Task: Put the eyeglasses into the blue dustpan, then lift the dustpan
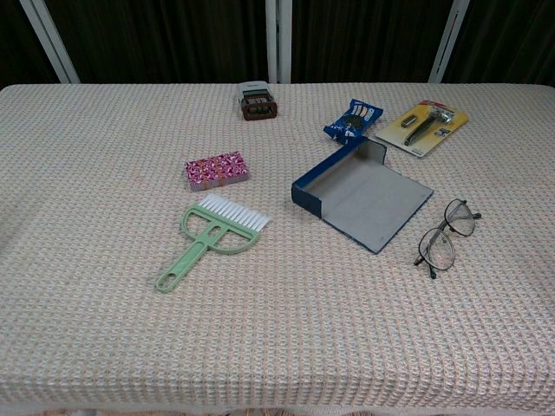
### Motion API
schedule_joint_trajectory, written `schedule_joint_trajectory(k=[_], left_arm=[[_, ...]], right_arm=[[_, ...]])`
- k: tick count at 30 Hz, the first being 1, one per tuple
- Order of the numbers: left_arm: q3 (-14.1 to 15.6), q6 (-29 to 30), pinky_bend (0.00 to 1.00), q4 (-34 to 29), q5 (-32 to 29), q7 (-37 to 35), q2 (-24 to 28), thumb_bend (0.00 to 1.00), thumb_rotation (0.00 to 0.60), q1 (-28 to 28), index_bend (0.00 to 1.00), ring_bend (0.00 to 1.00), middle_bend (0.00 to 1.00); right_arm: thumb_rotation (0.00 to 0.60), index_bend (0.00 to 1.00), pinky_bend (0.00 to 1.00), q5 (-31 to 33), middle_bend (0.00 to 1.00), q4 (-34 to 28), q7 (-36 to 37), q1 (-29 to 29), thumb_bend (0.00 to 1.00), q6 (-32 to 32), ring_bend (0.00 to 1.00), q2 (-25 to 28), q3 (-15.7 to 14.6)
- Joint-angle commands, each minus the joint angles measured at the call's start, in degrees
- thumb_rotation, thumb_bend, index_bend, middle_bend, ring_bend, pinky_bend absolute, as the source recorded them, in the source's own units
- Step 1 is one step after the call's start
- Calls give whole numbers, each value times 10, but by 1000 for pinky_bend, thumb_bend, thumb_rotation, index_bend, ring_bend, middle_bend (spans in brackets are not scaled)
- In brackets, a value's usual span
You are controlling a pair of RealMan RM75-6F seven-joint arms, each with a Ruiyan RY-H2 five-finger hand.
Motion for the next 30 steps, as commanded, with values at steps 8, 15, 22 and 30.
schedule_joint_trajectory(k=[8, 15, 22, 30], left_arm=[[2, 1, 237, 4, 3, -7, -1, 70, 461, 1, 40, 80, 61], [2, -4, 236, 6, 0, -10, -2, 69, 461, 0, 40, 80, 61], [6, -24, 236, 8, -16, -4, -6, 70, 461, -1, 41, 80, 61], [11, -39, 236, -12, -24, 15, 1, 70, 463, -1, 44, 80, 61]], right_arm=[[600, 0, 0, -6, 0, -2, -6, 2, 176, -5, 0, 1, -4], [600, 0, 0, -10, 0, -1, -21, 18, 176, -40, 0, -7, -12], [600, 0, 0, -39, 0, -16, -82, 86, 176, -163, 0, 14, -37], [600, 0, 0, -69, 0, 20, -145, 174, 176, -246, 0, -21, -16]])
